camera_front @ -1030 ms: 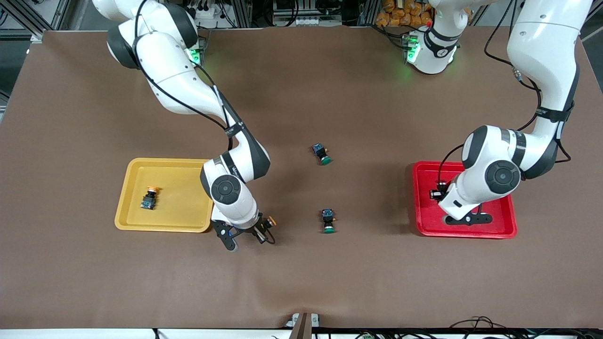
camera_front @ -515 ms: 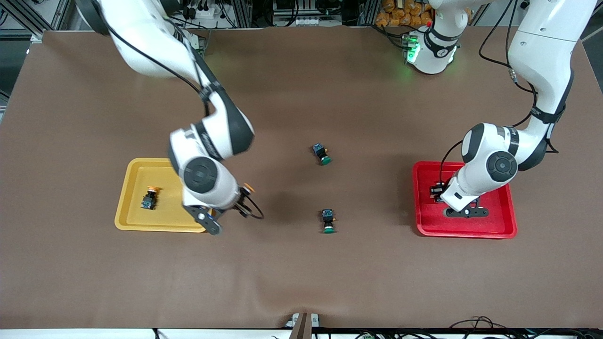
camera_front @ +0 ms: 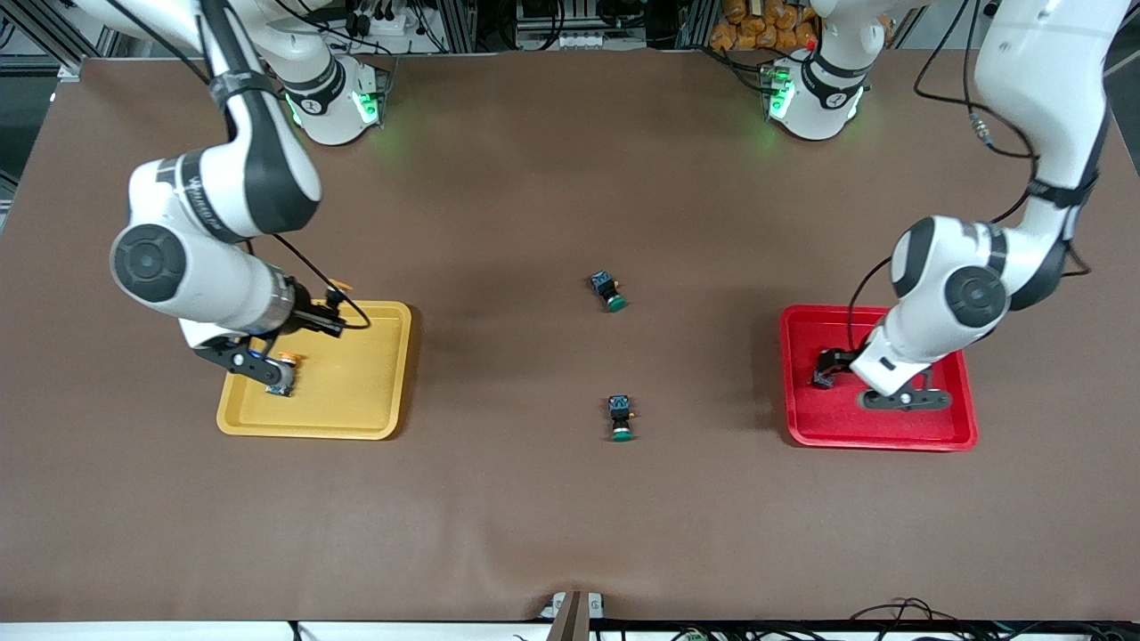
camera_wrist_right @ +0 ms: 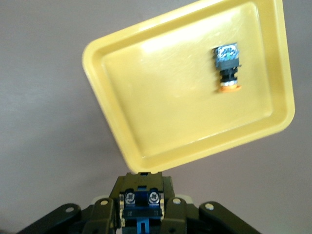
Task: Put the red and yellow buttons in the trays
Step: 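Place the orange button in the yellow tray while the left gripper places red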
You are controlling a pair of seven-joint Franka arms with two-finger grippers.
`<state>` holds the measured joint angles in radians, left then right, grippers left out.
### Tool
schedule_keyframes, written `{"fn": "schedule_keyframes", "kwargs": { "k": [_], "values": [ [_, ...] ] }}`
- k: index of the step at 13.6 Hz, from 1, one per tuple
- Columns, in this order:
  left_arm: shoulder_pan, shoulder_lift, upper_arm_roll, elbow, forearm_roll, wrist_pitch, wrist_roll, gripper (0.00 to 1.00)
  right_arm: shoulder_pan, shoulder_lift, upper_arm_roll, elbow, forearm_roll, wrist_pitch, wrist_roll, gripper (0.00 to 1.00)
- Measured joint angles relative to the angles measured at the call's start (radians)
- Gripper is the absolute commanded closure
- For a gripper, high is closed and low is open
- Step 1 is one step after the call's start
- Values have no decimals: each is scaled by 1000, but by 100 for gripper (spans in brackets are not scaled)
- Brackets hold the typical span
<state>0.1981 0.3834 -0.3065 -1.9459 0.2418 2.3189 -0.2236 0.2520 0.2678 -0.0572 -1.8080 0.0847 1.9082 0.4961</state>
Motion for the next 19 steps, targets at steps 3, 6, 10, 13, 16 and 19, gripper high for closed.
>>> {"fn": "schedule_keyframes", "kwargs": {
  "k": [3,6,10,13,16,19],
  "values": [
    [7,-115,-1,73,-1,-216,49,0,-46,43,0,-103,1,182,-130,100],
    [7,-167,-2,242,-5,-505,159,0,-79,148,0,-131,3,356,-196,100],
    [7,-173,-5,416,-8,-739,200,0,-76,276,19,-129,3,517,-203,100],
    [2,-174,-19,490,-38,-848,200,0,-74,308,35,-127,3,558,-208,63],
    [2,-173,-20,523,-111,-866,200,0,-74,309,35,-123,3,557,-214,5],
    [-3,-174,-24,568,-115,-869,200,0,-74,309,36,-118,3,529,-218,0]
  ]
}}
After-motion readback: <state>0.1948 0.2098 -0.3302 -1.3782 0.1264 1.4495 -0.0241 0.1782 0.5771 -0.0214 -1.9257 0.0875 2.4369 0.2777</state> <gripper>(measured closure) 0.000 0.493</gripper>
